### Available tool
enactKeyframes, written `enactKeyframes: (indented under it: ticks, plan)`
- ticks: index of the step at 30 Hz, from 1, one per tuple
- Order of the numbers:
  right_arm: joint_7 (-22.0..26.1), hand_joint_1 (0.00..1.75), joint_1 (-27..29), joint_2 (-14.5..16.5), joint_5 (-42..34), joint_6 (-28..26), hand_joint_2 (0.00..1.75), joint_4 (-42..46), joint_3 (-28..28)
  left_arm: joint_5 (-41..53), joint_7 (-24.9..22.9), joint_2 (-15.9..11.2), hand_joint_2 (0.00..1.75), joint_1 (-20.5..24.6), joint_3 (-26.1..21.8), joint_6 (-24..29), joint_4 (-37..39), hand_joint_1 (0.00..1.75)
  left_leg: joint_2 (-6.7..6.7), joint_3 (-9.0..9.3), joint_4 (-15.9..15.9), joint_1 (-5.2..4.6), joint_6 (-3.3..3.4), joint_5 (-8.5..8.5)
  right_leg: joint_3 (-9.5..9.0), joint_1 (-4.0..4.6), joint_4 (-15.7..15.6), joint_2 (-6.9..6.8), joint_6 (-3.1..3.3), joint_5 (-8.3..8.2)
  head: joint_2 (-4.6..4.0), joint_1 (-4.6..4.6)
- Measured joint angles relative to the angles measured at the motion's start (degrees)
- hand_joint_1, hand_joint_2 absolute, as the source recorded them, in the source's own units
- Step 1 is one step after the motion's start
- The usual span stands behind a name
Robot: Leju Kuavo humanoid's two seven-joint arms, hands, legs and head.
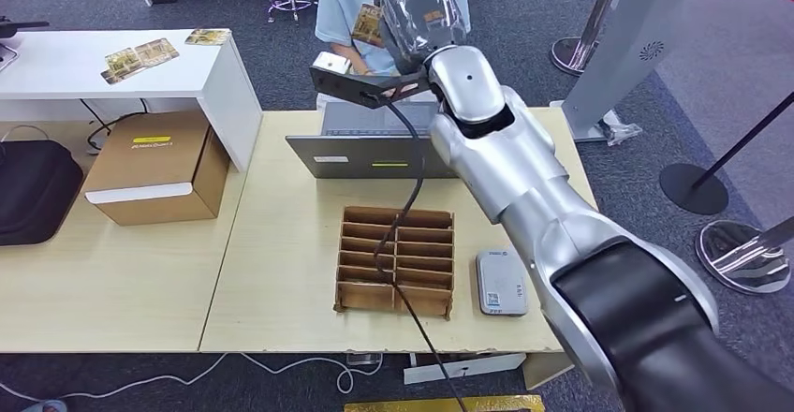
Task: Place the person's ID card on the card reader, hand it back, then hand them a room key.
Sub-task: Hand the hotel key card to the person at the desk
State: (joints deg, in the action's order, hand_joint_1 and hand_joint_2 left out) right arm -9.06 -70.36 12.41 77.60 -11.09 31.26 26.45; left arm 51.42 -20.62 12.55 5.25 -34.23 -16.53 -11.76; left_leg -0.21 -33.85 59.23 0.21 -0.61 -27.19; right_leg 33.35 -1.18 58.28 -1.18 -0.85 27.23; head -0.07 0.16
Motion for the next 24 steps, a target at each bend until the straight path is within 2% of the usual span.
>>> enactKeyframes:
  ticks: [8, 16, 24]
  plan:
    - [-1.05, 1.75, -2.95, -0.40, 0.03, 1.71, 1.75, -7.44, 0.15, 1.68, -0.83, 0.17, 0.00, 0.36, 1.31, -0.26, 0.00, 0.00, 0.02, 0.00, 0.01, -0.04, 0.01, -0.01, 0.01, -0.05, -0.04, 0.02, -0.01, 0.00, 0.00, -0.01]
    - [-2.21, 1.75, -4.78, -1.22, -1.16, 8.89, 1.75, -10.04, 0.15, 2.40, -1.09, 0.20, 0.00, 0.72, 2.23, -0.63, 0.00, 0.00, 0.08, 0.02, 0.01, -0.05, 0.01, -0.01, 0.02, -0.04, -0.02, 0.07, 0.00, -0.01, 0.00, -0.01]
    - [-2.41, 1.75, -4.94, -2.02, -1.65, 9.55, 1.75, -10.99, 0.11, 2.50, -1.69, 0.22, 0.00, 0.93, 2.45, -0.84, 0.00, 0.00, 0.10, 0.02, 0.01, -0.04, 0.01, -0.01, 0.03, -0.05, -0.02, 0.09, 0.00, -0.01, 0.00, -0.01]
